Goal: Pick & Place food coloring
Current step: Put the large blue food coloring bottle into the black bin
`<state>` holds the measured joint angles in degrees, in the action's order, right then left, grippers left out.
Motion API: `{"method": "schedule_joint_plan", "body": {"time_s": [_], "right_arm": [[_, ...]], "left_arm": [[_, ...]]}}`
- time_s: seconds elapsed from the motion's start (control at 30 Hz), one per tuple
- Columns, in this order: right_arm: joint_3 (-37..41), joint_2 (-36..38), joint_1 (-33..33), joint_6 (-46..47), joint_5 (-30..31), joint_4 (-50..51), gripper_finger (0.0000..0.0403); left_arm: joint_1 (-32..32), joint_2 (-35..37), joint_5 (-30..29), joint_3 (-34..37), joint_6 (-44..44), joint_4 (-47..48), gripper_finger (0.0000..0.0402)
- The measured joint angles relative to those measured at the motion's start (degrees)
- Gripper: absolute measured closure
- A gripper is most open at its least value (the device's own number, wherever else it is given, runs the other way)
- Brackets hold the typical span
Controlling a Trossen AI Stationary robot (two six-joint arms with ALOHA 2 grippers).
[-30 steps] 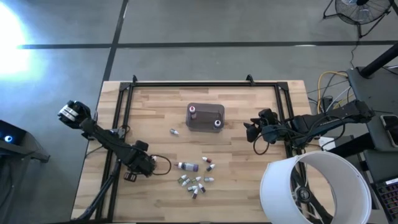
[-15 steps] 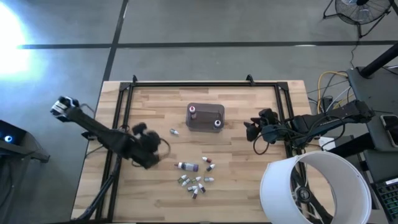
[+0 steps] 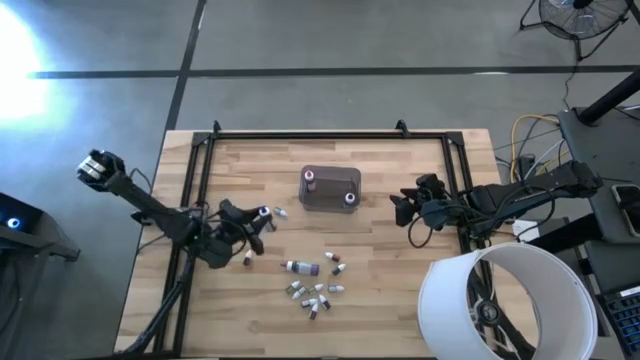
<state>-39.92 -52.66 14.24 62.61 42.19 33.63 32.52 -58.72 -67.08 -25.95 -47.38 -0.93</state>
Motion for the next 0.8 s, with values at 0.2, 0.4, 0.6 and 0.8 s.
{"method": "schedule_joint_plan", "body": {"time_s": [0.2, 0.4, 0.6, 0.8], "right_arm": [[-0.03, 0.02, 0.00, 0.21, -1.41, -0.14, 0.0181], [-0.91, 0.01, 0.00, -0.35, -2.32, -1.39, 0.0181], [-2.73, 0.01, -0.02, -3.61, -1.76, -2.54, 0.0181], [-3.10, 0.02, -0.04, -3.70, -1.66, -2.60, 0.0181]], "left_arm": [[-0.27, -6.03, -3.55, 2.51, 3.43, -5.92, 0.0315], [-0.25, -13.21, -2.21, 2.53, 0.53, -6.65, 0.0314], [-0.21, -21.09, -2.00, 2.53, -3.40, -11.39, 0.0314], [-0.23, -26.71, -2.07, 2.30, -7.14, -14.16, 0.0309]]}}
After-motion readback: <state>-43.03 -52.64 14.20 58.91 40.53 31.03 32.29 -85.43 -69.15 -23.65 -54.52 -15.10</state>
